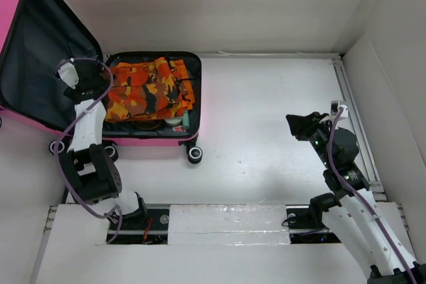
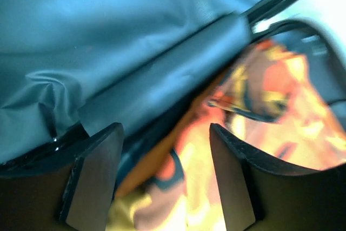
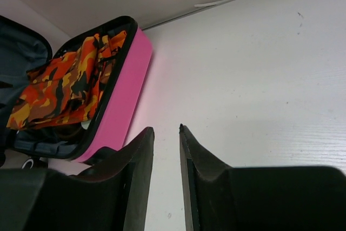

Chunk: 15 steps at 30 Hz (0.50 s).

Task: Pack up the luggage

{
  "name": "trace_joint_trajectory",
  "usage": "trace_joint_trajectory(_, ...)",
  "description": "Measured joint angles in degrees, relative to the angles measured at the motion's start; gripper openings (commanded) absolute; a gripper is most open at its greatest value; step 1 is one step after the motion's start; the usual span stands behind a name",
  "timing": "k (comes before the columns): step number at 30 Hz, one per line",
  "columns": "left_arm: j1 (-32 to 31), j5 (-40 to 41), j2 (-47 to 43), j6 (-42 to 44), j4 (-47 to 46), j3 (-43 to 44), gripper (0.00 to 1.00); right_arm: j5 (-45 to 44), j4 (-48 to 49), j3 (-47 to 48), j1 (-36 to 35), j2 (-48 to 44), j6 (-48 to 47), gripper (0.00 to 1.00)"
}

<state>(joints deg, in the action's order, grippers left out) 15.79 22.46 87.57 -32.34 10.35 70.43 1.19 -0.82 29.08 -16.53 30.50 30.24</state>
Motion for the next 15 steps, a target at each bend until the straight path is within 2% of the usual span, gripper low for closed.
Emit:
trace_joint_trajectory(3,-0.59,-1.03,-5.05,-1.38,0.55,0.22,0.6,1.14,0.7,0.0,0.0,0.9,0.0,0.33)
trace_joint_trajectory(5,-2.82,0.07,-8.31,-1.73,1.75,1.88,0.6,2.45,1.29,0.0,0.0,2.64,-0.04,0.28)
trace_joint_trajectory(8,-6.51,2.78,-12.04,-1.75,3.1,4.94,0.6,4.92,1.6,0.0,-0.04,5.27,-0.59,0.0)
trace_joint_trajectory(14,-7.02,12.52,-19.34,-0.26,9.44,6.1,0.6,10.4,2.97,0.0,-0.04,8.98,-1.22,0.0)
trace_joint_trajectory(15,-6.73,14.45,-20.46,0.07,10.99,6.1,0.66,11.23,3.1,0.0,-0.04,9.25,-1.4,0.0)
